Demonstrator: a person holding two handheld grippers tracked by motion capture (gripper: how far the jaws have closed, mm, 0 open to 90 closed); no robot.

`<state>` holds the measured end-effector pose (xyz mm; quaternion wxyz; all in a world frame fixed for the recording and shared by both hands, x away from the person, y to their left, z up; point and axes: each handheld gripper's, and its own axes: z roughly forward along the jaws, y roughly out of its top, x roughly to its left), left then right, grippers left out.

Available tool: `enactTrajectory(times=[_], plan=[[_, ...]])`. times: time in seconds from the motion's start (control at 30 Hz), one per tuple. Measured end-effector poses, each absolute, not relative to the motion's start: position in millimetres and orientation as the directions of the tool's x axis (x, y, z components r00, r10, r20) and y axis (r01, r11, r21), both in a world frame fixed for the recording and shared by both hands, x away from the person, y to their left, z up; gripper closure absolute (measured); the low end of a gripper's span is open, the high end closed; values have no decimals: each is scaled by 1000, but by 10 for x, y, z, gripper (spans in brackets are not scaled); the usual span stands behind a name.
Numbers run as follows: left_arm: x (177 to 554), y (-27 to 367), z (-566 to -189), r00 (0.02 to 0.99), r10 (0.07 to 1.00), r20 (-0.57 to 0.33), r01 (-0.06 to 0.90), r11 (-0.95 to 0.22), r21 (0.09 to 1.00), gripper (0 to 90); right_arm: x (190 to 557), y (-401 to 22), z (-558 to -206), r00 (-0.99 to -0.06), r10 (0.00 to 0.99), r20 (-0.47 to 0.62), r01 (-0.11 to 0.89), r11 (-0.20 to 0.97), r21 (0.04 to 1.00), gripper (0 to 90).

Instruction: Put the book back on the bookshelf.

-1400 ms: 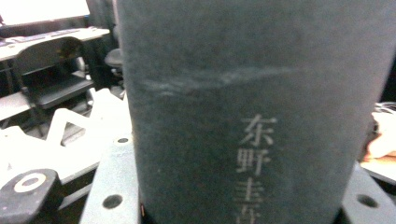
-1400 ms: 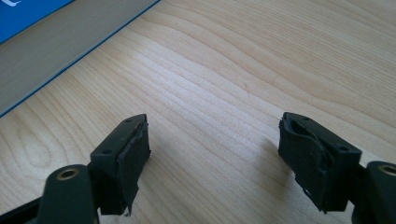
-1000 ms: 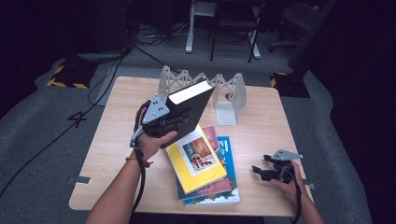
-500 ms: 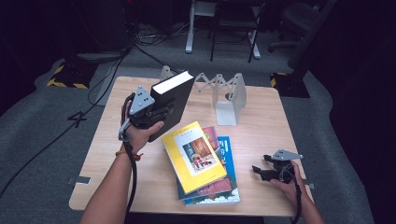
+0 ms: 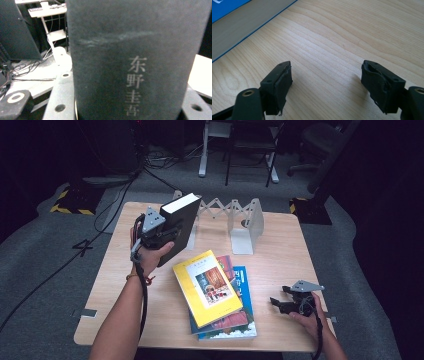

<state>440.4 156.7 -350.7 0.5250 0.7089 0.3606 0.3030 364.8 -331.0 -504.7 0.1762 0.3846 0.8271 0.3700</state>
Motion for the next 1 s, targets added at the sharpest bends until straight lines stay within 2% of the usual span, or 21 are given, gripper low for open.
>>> enactTrajectory(times=[0.27, 0.63, 1.0], plan=[[4612, 1513, -3632, 551, 826, 116, 189, -260, 947, 529, 3649, -3311, -5047, -643, 766, -7, 505, 431, 748, 246], [4811, 1389, -3828, 517, 845, 133, 209, -276, 938, 529, 3647, -3311, -5047, -642, 766, -7, 506, 430, 748, 246], [4957, 1382, -3984, 424, 905, 45, 247, -163, 955, 528, 3648, -3311, -5047, -643, 766, -7, 505, 431, 748, 247]])
